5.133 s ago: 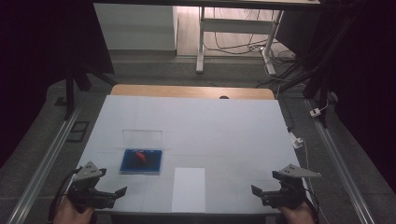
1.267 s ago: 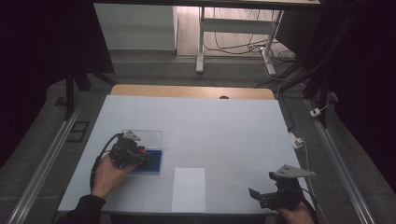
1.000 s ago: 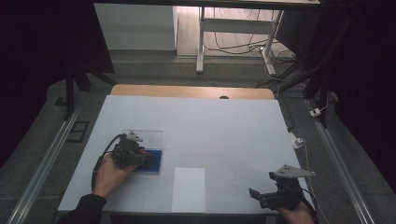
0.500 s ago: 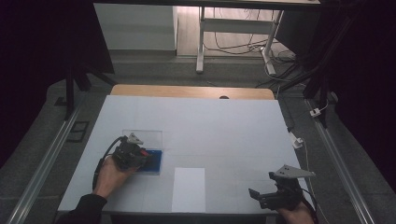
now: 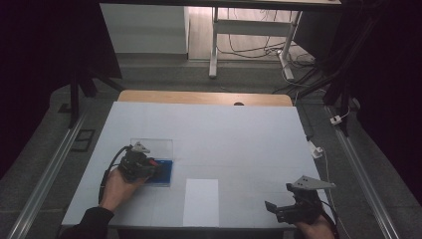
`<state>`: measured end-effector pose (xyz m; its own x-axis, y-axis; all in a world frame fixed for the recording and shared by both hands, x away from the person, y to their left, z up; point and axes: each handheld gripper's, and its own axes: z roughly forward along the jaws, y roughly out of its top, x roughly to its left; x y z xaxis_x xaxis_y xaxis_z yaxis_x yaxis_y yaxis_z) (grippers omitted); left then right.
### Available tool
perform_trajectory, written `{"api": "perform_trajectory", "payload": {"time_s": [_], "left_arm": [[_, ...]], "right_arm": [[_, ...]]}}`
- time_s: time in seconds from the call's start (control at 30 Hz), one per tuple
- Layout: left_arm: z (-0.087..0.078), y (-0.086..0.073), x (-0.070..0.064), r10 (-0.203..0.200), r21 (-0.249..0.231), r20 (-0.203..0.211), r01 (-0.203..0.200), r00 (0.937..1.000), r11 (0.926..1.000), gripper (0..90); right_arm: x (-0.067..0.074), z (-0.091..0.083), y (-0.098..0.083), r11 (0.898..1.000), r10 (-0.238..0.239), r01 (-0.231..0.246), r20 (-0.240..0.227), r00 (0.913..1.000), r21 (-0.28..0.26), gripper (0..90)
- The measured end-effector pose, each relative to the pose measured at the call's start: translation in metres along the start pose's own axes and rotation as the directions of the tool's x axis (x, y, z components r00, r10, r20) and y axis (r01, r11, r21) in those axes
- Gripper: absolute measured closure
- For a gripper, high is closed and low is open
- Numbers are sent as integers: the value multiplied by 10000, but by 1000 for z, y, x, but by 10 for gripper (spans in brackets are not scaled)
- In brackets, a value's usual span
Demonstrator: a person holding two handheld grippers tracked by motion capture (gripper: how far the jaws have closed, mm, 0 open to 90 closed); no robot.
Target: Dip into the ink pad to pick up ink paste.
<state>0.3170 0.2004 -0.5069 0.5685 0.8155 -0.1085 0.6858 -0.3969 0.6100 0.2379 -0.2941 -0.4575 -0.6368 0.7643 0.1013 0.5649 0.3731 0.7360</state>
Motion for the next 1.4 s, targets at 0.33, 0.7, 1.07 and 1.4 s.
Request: {"api": "perform_trajectory", "payload": {"time_s": [0.33,0.7,1.07,1.4], "left_arm": [[-1,1,-10,511,82,-615,-506,9968,9987,583],[-26,-2,-5,291,-975,-114,-301,9995,9948,582],[-32,-8,1,91,-620,-99,-97,9999,9980,582],[-19,-12,5,92,79,-177,-91,9998,9999,582]], "right_arm": [[0,0,0,10000,-40,40,28,10000,8,0],[1,0,0,10000,-85,85,56,9999,49,0],[2,0,0,9999,-134,134,36,9999,37,0],[2,0,0,9997,-222,221,47,9997,52,0]]}}
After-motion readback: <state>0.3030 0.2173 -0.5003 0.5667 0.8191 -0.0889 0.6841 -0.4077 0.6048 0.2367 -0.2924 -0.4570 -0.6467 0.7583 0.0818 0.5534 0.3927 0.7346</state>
